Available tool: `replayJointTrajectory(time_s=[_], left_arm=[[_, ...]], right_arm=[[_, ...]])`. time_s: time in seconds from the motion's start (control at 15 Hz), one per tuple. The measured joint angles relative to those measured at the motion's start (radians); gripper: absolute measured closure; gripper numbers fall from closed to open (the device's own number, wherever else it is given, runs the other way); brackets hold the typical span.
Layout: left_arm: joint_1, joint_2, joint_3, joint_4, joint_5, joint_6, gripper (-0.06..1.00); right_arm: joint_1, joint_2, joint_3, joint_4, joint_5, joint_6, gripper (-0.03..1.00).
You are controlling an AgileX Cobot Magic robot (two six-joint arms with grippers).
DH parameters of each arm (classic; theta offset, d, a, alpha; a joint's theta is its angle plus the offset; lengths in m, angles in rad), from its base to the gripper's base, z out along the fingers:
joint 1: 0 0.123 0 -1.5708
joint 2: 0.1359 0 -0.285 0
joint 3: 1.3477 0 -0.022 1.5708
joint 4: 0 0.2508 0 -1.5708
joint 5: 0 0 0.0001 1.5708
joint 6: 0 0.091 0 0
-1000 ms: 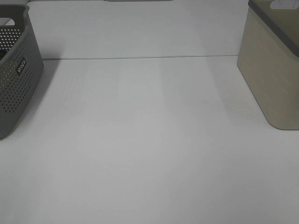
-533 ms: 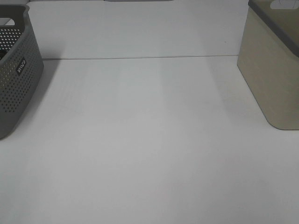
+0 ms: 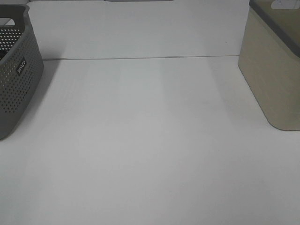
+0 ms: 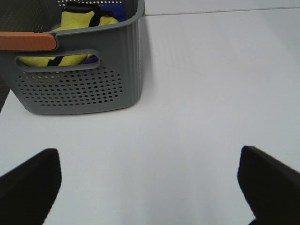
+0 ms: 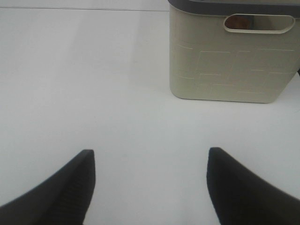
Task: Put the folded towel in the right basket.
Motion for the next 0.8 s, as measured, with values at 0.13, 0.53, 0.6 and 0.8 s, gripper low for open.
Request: replayJointTrajectory(time_s=[0.13, 0.53, 0.6, 0.8], left_arm=[[0.0, 0.0, 0.0, 0.0, 0.0, 0.0, -0.03], [0.0, 0.0, 0.0, 0.0, 0.0, 0.0, -0.03], [0.0, 0.0, 0.0, 0.0, 0.0, 0.0, -0.03], [0.0, 0.0, 0.0, 0.0, 0.0, 0.0, -0.03]], right_arm=[[0.0, 0.0, 0.0, 0.0, 0.0, 0.0, 0.32], [0.0, 0.0, 0.0, 0.0, 0.0, 0.0, 0.32], [0.0, 0.0, 0.0, 0.0, 0.0, 0.0, 0.32], [0.0, 0.0, 0.0, 0.0, 0.0, 0.0, 0.32]])
